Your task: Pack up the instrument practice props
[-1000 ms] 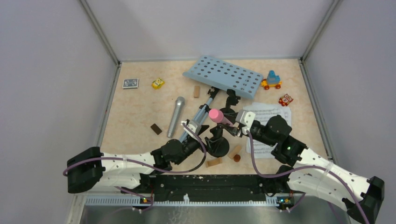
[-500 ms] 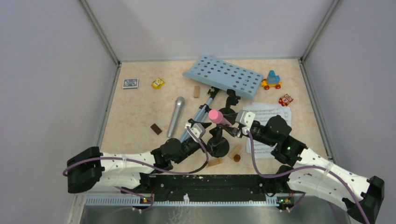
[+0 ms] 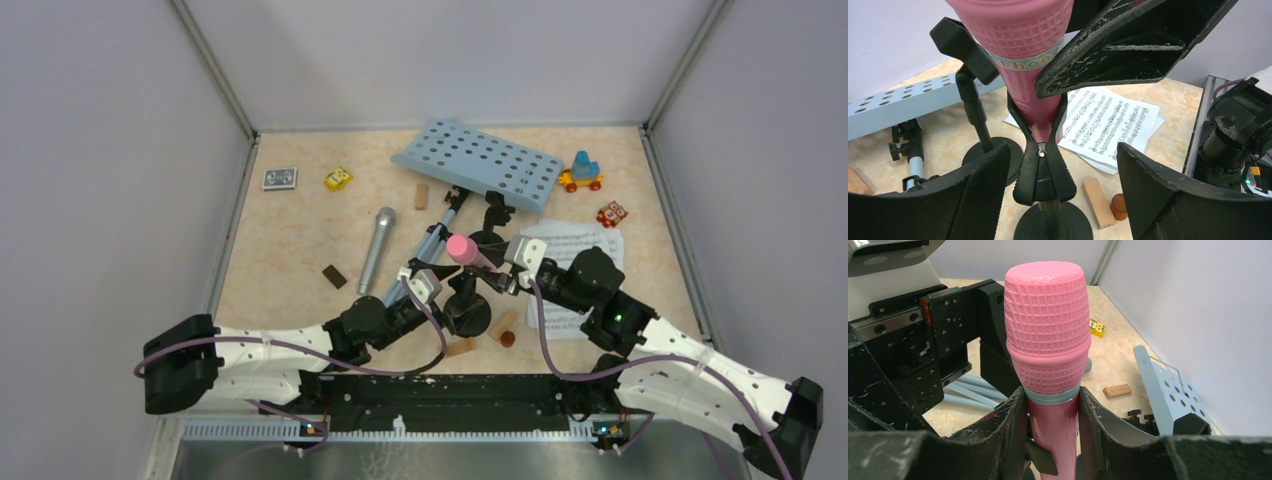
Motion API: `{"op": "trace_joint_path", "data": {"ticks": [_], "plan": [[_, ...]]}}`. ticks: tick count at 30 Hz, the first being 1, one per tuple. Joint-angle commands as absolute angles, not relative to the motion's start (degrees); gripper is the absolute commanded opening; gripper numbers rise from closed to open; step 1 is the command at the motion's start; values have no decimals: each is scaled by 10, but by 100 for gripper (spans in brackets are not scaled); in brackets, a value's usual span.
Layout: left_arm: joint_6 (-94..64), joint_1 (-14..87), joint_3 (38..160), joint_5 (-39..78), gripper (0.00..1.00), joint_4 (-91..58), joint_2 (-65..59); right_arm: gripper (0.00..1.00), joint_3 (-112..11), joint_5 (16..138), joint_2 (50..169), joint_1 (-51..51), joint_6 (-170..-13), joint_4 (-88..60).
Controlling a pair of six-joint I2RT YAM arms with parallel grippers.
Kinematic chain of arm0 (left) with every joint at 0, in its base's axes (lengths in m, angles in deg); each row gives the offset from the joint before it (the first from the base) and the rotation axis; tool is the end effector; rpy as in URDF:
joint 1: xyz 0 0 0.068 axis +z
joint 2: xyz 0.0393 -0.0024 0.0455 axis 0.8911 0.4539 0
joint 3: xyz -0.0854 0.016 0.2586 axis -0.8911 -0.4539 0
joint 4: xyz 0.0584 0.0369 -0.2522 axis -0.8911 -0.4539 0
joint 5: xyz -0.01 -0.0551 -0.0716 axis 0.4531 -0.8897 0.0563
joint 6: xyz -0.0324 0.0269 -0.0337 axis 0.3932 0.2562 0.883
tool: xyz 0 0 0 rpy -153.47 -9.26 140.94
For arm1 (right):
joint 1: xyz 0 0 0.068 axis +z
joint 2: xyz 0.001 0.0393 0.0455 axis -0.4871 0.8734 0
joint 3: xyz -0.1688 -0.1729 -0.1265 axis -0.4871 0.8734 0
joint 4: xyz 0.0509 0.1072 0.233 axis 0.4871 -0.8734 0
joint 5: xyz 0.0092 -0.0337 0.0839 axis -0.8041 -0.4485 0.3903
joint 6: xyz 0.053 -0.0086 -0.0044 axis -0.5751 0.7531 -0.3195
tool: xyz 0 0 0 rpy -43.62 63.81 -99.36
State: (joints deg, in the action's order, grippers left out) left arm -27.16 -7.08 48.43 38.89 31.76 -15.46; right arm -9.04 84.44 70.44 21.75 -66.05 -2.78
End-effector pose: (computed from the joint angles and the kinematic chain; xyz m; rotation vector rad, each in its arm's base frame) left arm 0.0851 -0.2151 0.2487 0.7088 1.2950 -0.8647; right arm 0.1080 0.1472 0.3214 -1.0501 1.1510 0.6462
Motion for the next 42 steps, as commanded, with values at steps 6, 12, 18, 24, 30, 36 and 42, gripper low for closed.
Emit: {"op": "trace_joint_path", "data": {"ticks": [6, 12, 18, 24, 30, 36, 42], "plan": [[-273, -73, 504, 396, 59, 348, -156, 0, -103, 858, 703, 228, -683, -29], [-237, -72, 510, 463, 2, 319, -147, 0, -137, 866, 692, 229, -680, -42], [-230, -72, 498, 440, 0, 303, -150, 0, -187, 865, 678, 229, -680, -50], [-225, -72, 487, 437, 0, 289, -165, 0, -209, 781, 648, 229, -679, -46], [-226, -73, 493, 439, 13, 264, -170, 0, -206, 630, 629, 229, -694, -124], [-237, -72, 495, 416, 59, 276, -171, 0, -198, 442, 622, 229, -799, -204], [-232, -72, 480, 424, 97, 314, -173, 0, -181, 368, 610, 229, -882, -259]]}}
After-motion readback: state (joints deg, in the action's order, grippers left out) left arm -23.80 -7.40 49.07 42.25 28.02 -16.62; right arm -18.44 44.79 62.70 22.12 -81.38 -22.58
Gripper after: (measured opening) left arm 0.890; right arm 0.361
